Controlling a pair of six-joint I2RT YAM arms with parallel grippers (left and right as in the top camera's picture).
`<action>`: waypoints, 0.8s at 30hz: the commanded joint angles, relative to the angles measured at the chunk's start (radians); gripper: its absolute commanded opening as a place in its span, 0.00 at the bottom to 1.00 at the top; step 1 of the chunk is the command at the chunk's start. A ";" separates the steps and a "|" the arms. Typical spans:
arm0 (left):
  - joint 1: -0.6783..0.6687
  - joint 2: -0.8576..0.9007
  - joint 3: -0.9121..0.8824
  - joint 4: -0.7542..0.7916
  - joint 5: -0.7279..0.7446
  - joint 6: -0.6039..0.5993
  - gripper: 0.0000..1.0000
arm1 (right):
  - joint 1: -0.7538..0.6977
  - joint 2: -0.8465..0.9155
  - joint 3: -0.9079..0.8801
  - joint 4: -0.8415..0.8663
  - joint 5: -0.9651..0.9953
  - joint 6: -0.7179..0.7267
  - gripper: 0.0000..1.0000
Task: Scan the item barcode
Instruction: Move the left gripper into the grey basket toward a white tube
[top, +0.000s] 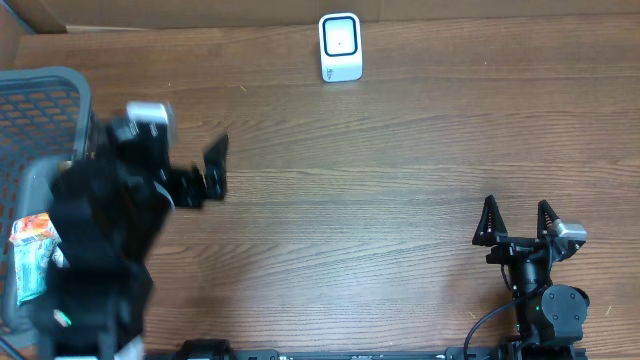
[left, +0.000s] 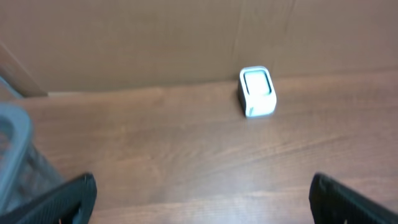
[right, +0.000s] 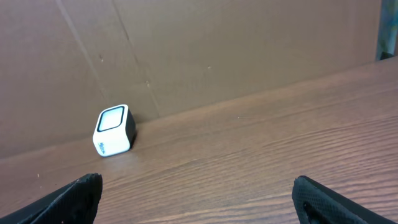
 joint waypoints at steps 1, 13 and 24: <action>0.001 0.208 0.370 -0.193 -0.019 0.042 1.00 | 0.004 -0.007 -0.011 0.003 -0.005 0.003 1.00; 0.063 0.489 0.761 -0.362 -0.131 -0.015 1.00 | 0.013 -0.007 -0.011 0.003 -0.005 0.003 1.00; 0.575 0.528 0.757 -0.407 -0.066 -0.203 1.00 | 0.033 -0.007 -0.011 0.003 -0.005 0.003 1.00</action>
